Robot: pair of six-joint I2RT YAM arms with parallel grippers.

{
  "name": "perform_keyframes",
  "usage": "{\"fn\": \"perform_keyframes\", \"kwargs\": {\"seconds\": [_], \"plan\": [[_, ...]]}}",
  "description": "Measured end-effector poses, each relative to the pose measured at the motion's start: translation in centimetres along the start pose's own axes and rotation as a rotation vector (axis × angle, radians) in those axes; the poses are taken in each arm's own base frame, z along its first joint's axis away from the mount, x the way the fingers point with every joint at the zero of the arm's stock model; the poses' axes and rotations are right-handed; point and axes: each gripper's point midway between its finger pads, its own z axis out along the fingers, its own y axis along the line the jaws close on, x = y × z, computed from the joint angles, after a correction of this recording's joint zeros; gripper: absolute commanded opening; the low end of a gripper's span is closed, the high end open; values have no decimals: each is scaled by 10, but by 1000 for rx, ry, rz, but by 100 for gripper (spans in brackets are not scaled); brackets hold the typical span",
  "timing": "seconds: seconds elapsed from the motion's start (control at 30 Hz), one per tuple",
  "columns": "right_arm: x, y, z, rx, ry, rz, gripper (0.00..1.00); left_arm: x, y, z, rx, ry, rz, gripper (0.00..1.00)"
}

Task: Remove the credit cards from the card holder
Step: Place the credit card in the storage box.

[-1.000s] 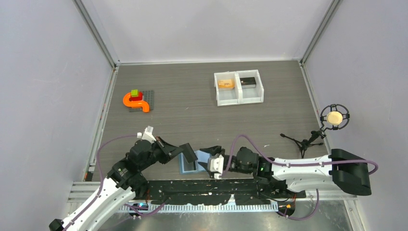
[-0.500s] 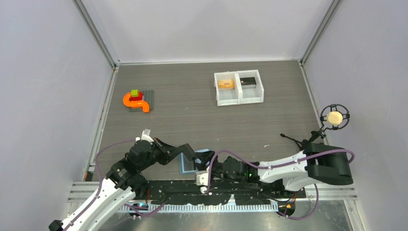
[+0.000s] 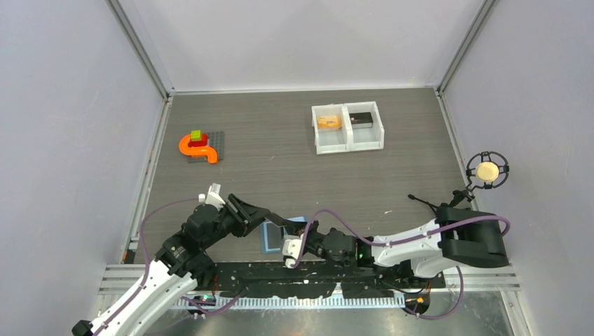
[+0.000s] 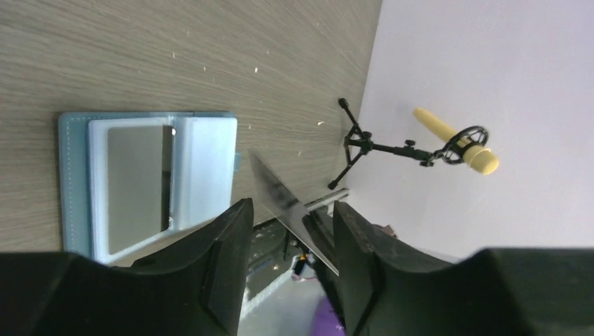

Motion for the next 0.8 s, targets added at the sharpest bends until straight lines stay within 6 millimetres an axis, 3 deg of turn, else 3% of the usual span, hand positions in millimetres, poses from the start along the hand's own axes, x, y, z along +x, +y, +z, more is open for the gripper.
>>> {"fn": "perform_keyframes", "kwargs": {"seconds": [0.2,0.43,0.67,0.8], "plan": [[-6,-8,-5,-28,36,231,5,-3,1,-3,2,-8,211,53],[-10,-26,-26,-114,11,551,5,-8,-28,-19,68,-15,449,54],[-14,-6,-38,-276,69,764,5,2,-26,-21,101,55,621,54],[-22,-11,-39,-316,75,897,5,7,-28,-24,134,89,707,54]]}}
